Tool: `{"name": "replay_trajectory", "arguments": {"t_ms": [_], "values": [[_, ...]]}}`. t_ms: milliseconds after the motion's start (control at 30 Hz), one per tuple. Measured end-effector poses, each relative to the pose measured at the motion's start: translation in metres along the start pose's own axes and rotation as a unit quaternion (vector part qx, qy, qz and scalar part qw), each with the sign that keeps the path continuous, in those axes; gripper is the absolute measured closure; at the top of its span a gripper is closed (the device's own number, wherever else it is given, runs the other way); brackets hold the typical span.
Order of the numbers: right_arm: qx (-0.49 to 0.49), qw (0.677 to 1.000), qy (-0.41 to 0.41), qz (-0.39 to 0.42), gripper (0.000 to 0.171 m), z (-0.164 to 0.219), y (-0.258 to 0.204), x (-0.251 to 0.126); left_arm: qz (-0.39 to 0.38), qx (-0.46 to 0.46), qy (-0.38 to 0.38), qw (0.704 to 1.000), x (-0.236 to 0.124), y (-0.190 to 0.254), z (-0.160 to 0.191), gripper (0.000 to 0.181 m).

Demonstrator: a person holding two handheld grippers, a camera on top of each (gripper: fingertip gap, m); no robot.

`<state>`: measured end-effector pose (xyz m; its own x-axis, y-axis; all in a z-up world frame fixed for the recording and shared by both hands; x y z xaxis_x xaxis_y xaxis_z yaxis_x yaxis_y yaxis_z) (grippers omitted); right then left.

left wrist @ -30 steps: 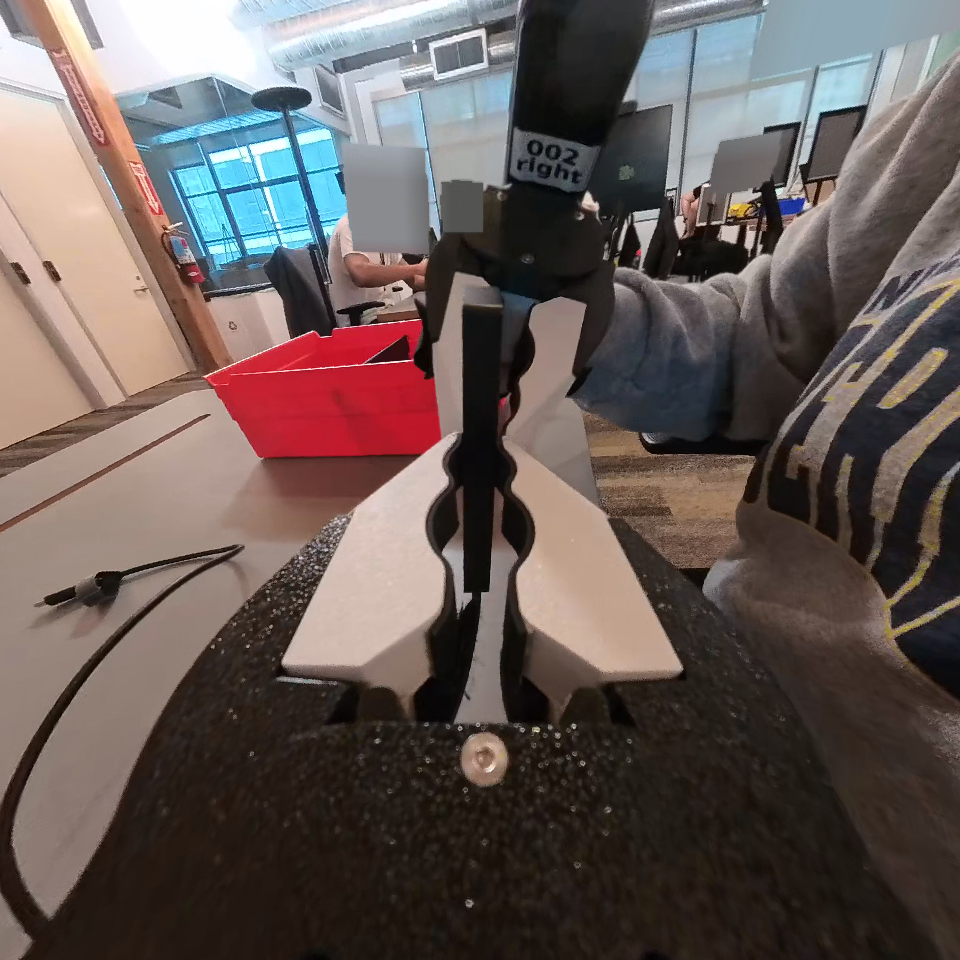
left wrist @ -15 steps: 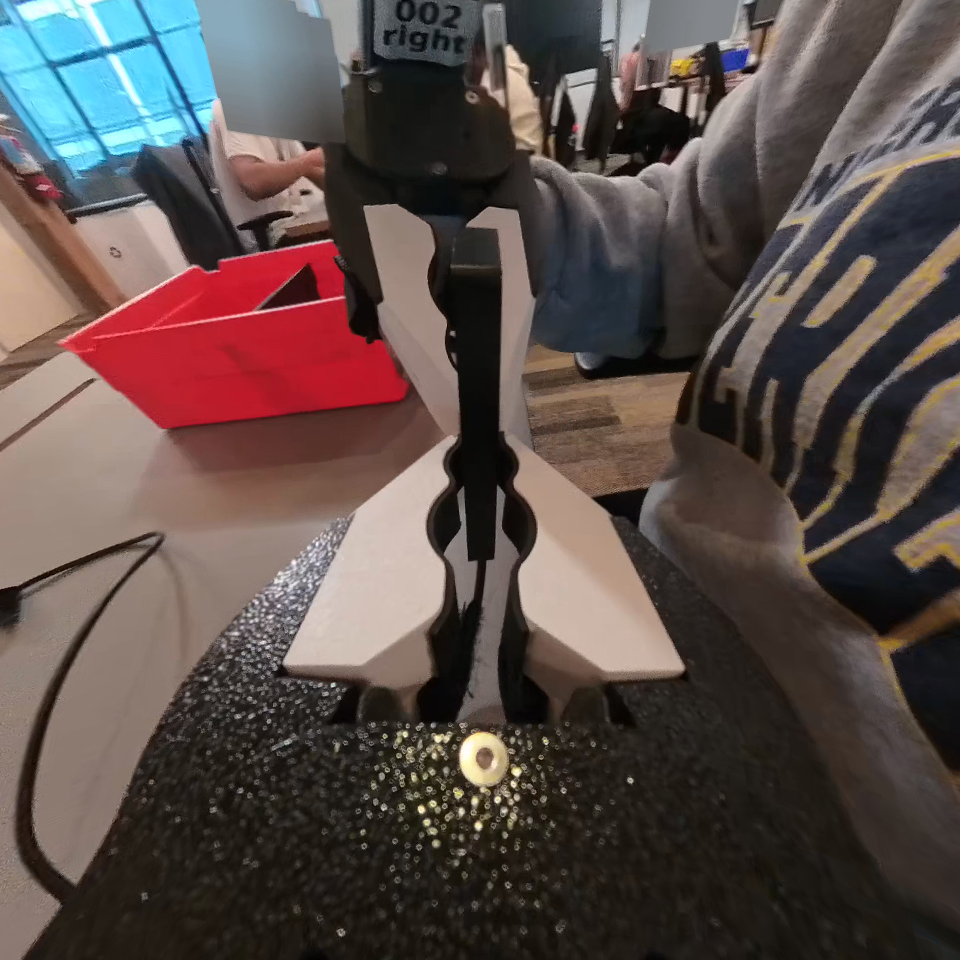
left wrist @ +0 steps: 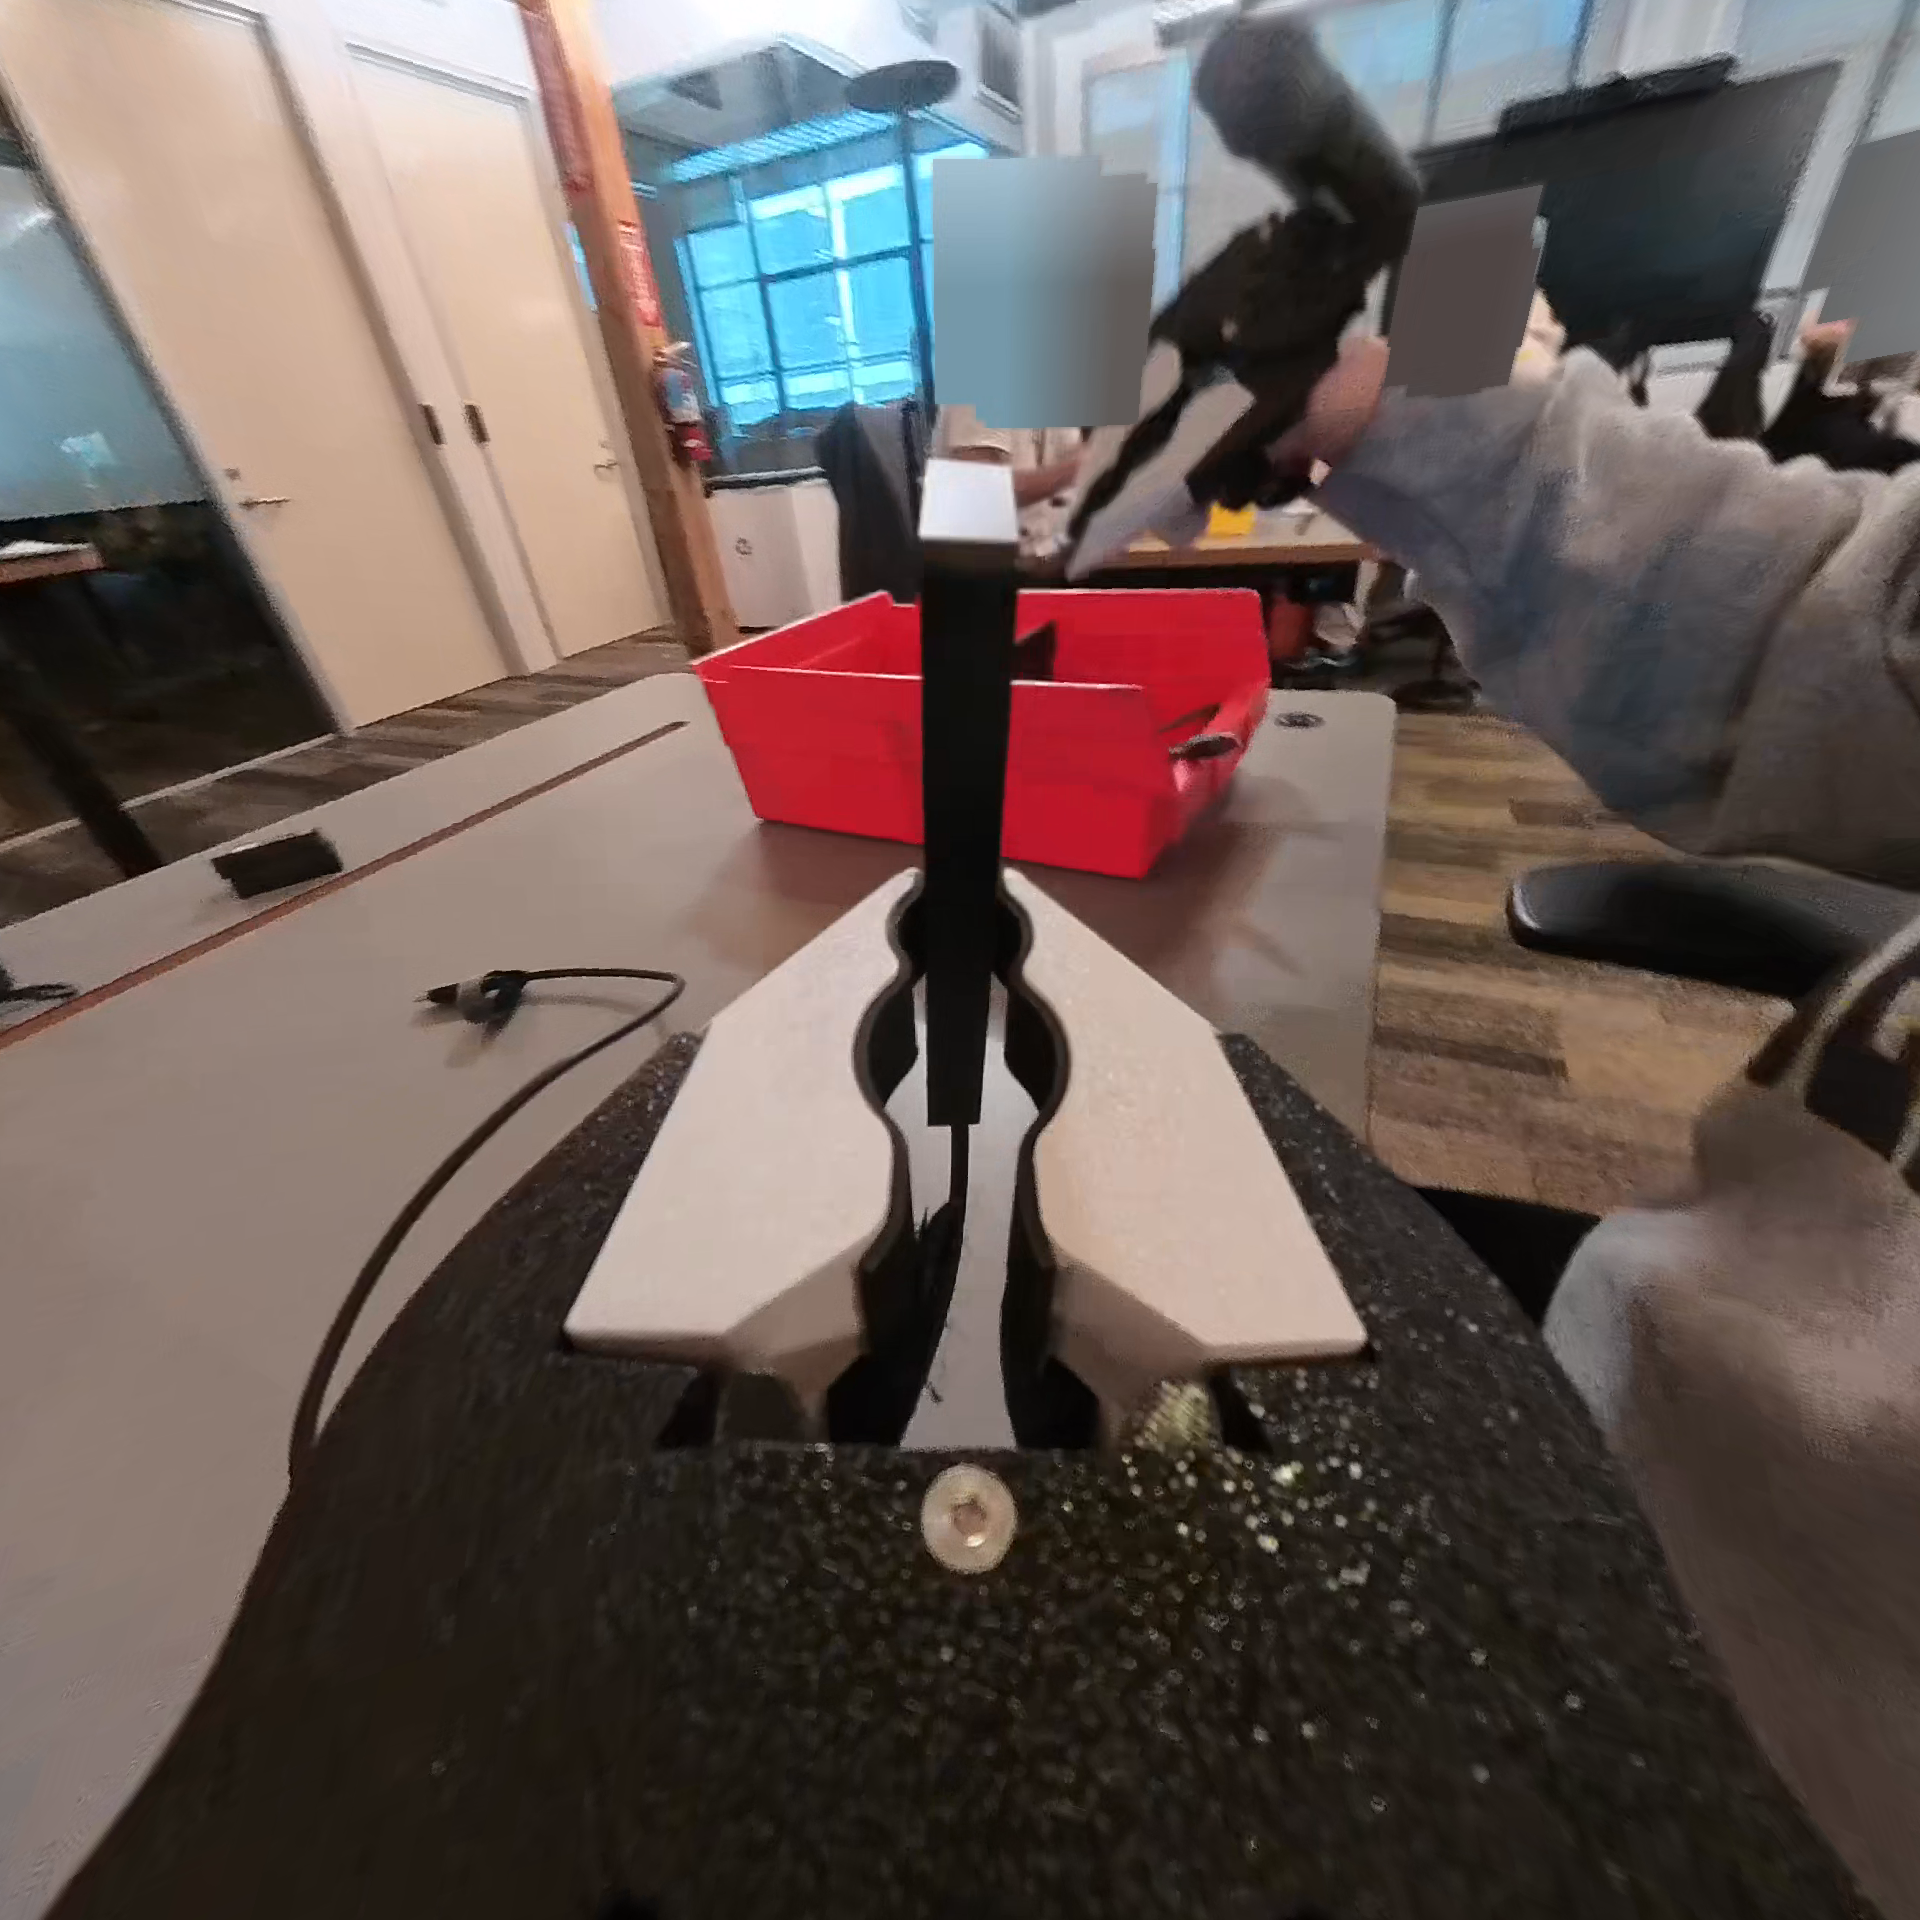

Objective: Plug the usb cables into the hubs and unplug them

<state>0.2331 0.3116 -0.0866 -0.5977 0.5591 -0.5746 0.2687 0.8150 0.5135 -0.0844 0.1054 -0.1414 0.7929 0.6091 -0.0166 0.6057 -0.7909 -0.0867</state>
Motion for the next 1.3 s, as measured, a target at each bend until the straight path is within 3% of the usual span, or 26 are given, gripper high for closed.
{"name": "replay_trajectory", "arguments": {"t_ms": [167,233,333,433,533,667,733,833,900,967,1033,1167,1233,1300], "values": [[0.085,0.994,-0.031,-0.068,0.165,0.029,0.008,0.027,-0.042,-0.041,0.010,0.998,0.000,-0.008,-0.003,0.174],[0.116,0.989,-0.036,-0.086,0.147,0.029,0.009,0.032,-0.030,-0.050,0.010,0.998,0.001,-0.008,-0.004,0.174],[0.138,0.988,-0.052,-0.042,0.126,0.023,0.019,0.023,-0.009,-0.049,0.018,0.999,0.002,-0.006,-0.005,0.174],[0.113,0.993,0.032,0.000,0.124,-0.021,0.005,-0.004,0.017,-0.064,0.061,0.996,-0.002,-0.005,-0.011,0.174],[0.030,0.987,0.137,-0.074,0.113,-0.087,-0.060,-0.005,-0.042,-0.091,0.070,0.993,-0.013,-0.018,-0.014,0.174],[-0.047,0.968,0.138,-0.204,0.066,-0.137,-0.141,0.055,-0.055,-0.106,0.067,0.991,-0.021,-0.023,-0.015,0.174],[-0.089,0.962,0.117,-0.229,0.064,-0.150,-0.156,0.095,-0.073,-0.106,0.057,0.990,-0.021,-0.024,-0.013,0.174],[-0.029,0.925,0.145,-0.351,0.058,-0.178,-0.169,0.128,-0.100,-0.102,0.048,0.988,-0.019,-0.024,-0.014,0.174],[-0.027,0.908,0.155,-0.387,0.055,-0.190,-0.175,0.142,-0.089,-0.103,0.046,0.990,-0.017,-0.023,-0.014,0.174],[-0.009,0.882,0.175,-0.437,0.064,-0.200,-0.186,0.143,-0.079,-0.109,0.052,0.990,-0.016,-0.023,-0.011,0.174],[-0.037,0.860,0.209,-0.463,0.093,-0.202,-0.192,0.134,-0.078,-0.116,0.029,0.990,-0.016,-0.024,-0.005,0.174],[0.059,0.788,0.324,-0.520,0.110,-0.218,-0.168,0.094,-0.074,-0.102,-0.026,0.992,-0.013,-0.022,0.002,0.174],[0.012,0.809,0.309,-0.499,0.119,-0.217,-0.171,0.088,-0.067,-0.082,-0.051,0.993,-0.008,-0.018,0.005,0.174],[-0.039,0.828,0.268,-0.490,0.144,-0.218,-0.183,0.087,-0.060,-0.065,-0.075,0.993,-0.002,-0.013,0.006,0.174]]}}
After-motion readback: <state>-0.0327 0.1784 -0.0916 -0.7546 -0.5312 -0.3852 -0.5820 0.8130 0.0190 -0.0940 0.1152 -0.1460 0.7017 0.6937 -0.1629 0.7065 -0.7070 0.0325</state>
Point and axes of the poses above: each gripper's, where its closed fingertips meet, x out along the fingers, z out of its underside, y = z × x across the jaws, the point moved 7 cm from there along -x, back along the fingers, and after that the axes turned 10 degrees about z, right-handed, at the moved point
